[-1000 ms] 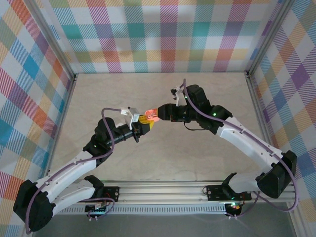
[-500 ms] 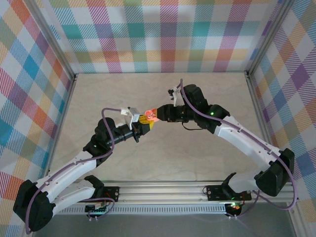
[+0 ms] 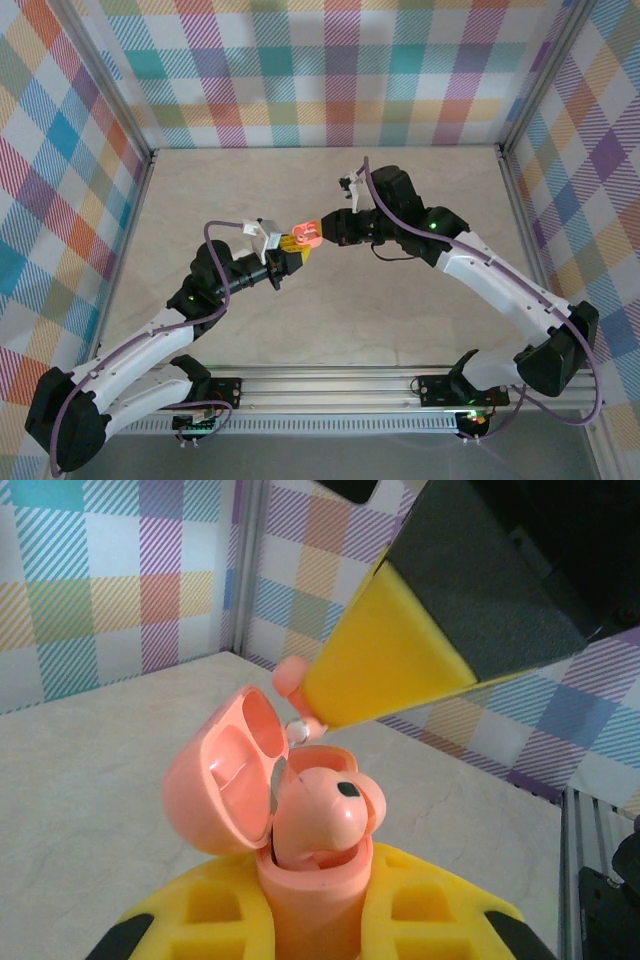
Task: Insert the wireless bluetooth earbuds into the charging case
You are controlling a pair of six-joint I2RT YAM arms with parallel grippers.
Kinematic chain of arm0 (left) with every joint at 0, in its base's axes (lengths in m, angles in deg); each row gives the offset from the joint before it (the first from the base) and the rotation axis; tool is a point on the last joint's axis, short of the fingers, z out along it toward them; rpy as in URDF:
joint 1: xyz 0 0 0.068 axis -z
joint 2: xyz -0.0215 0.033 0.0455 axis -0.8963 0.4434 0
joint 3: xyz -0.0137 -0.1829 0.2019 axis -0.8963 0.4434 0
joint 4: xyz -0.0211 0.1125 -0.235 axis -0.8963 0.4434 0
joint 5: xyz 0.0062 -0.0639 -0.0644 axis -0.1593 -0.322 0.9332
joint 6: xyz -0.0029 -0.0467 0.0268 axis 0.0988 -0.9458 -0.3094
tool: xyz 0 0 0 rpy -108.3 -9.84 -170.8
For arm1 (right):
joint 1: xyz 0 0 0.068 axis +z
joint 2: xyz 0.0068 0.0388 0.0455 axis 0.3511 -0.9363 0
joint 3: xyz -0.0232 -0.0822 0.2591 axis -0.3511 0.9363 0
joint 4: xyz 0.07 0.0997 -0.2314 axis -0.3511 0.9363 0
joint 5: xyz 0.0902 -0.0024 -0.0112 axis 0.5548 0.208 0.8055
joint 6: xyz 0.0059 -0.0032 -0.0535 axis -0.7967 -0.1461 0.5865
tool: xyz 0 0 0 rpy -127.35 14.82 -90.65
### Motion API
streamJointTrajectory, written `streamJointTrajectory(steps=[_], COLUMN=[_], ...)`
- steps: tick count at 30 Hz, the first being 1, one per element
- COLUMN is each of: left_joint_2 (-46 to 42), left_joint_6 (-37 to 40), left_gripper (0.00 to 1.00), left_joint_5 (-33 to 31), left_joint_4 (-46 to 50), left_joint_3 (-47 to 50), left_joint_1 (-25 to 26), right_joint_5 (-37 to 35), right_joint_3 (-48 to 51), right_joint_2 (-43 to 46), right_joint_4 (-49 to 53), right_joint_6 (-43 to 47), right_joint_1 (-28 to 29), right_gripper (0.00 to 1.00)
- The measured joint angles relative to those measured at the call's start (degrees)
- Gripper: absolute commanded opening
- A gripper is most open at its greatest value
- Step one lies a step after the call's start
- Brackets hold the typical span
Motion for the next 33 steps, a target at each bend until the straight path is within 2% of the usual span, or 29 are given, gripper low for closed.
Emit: streamJointTrajectory(steps=[8, 15, 19, 25, 33], left_joint_2=[-0.04, 1.01, 1.49, 1.73, 2.29], left_joint_6=[2.01, 4.85, 5.99, 7.04, 7.43], left_gripper=[0.00, 0.00, 0.00, 0.00, 0.00], left_joint_5=[0.22, 2.47, 4.33, 7.10, 9.77], left_joint_4=[2.69, 6.51, 7.80, 8.33, 8.85], left_joint_3=[-0.07, -0.87, -1.60, -2.49, -3.19], left_joint_1=[0.00, 0.00, 0.00, 0.00, 0.00], right_joint_5=[-2.73, -10.91, -15.91, -22.56, -30.03], right_joint_3=[-8.92, -19.21, -21.18, -22.71, -25.20], right_joint_2=[-0.57, -5.92, -8.15, -9.51, -11.58], right_joint_4=[9.38, 21.09, 26.25, 31.91, 35.98], right_joint_6=[12.61, 28.37, 35.52, 43.39, 48.59], right_joint_1=[0.48, 6.23, 8.98, 12.13, 13.81], right_gripper=[0.08, 0.08, 0.08, 0.08, 0.08])
